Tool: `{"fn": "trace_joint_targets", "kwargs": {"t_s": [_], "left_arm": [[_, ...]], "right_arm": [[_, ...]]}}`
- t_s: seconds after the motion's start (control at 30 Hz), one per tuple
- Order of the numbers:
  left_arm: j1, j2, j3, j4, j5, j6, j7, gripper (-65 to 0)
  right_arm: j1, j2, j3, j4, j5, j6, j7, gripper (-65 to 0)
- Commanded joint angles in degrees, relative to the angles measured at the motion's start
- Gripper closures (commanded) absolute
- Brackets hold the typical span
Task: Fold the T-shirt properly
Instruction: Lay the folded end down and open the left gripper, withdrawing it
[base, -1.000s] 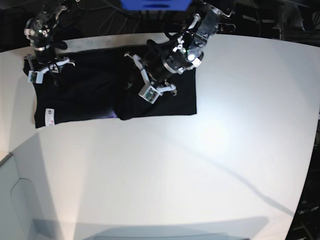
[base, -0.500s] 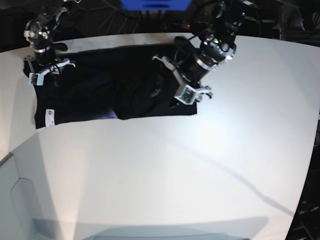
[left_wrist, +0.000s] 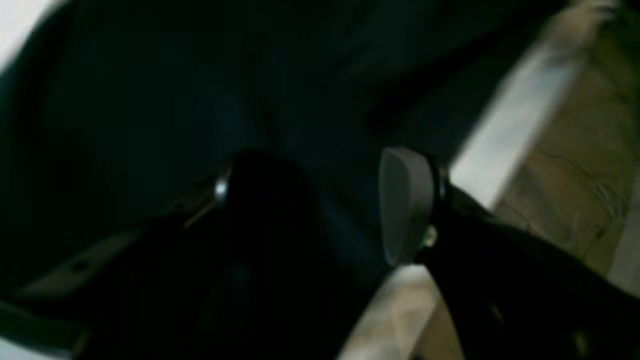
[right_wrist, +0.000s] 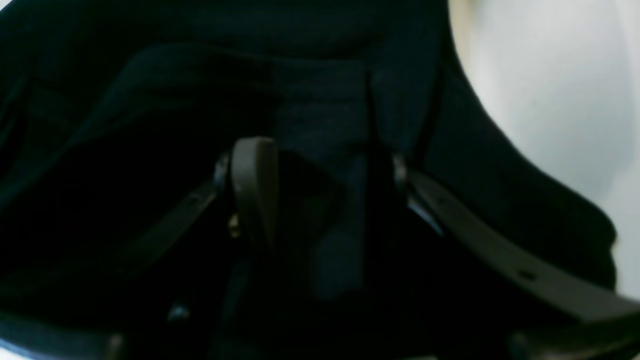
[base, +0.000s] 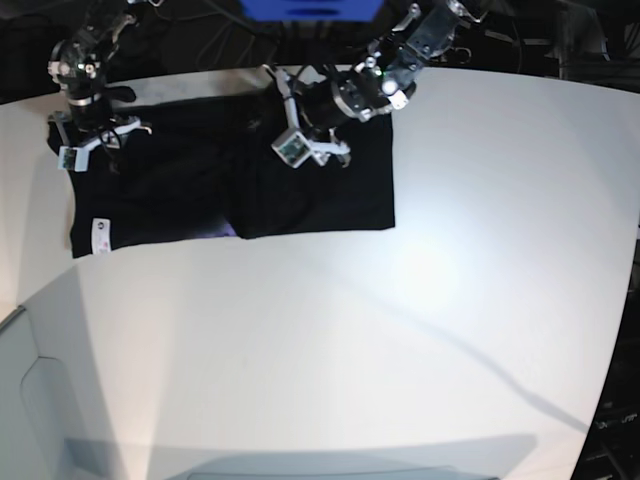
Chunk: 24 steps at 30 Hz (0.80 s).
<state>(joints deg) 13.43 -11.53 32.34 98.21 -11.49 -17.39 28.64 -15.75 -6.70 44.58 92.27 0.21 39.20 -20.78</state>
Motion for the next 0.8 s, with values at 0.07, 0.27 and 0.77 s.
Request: {"fn": "trace_joint_targets", "kwargs": {"t_s": [0.07, 0.27, 0.77], "left_arm": [[-2.6, 0.1, 4.4, 0.6, -0.7, -0.2, -0.9, -35.6], [-2.7, -0.4, 0.9, 5.2, -0.7, 0.1, -1.0, -35.6], [13.8, -3.8, -42.4, 11.6, -2.8, -0.5, -1.4, -35.7]], "right_arm": [[-0.1, 0.3, 0.3, 0.7, -0.2, 0.8, -0.1, -29.4], [0.0, 1.3, 1.6, 3.5, 0.1, 0.8, -0.1, -31.9], [7.6, 6.0, 4.8, 0.5, -0.2, 0.8, -0.5, -37.2]]}}
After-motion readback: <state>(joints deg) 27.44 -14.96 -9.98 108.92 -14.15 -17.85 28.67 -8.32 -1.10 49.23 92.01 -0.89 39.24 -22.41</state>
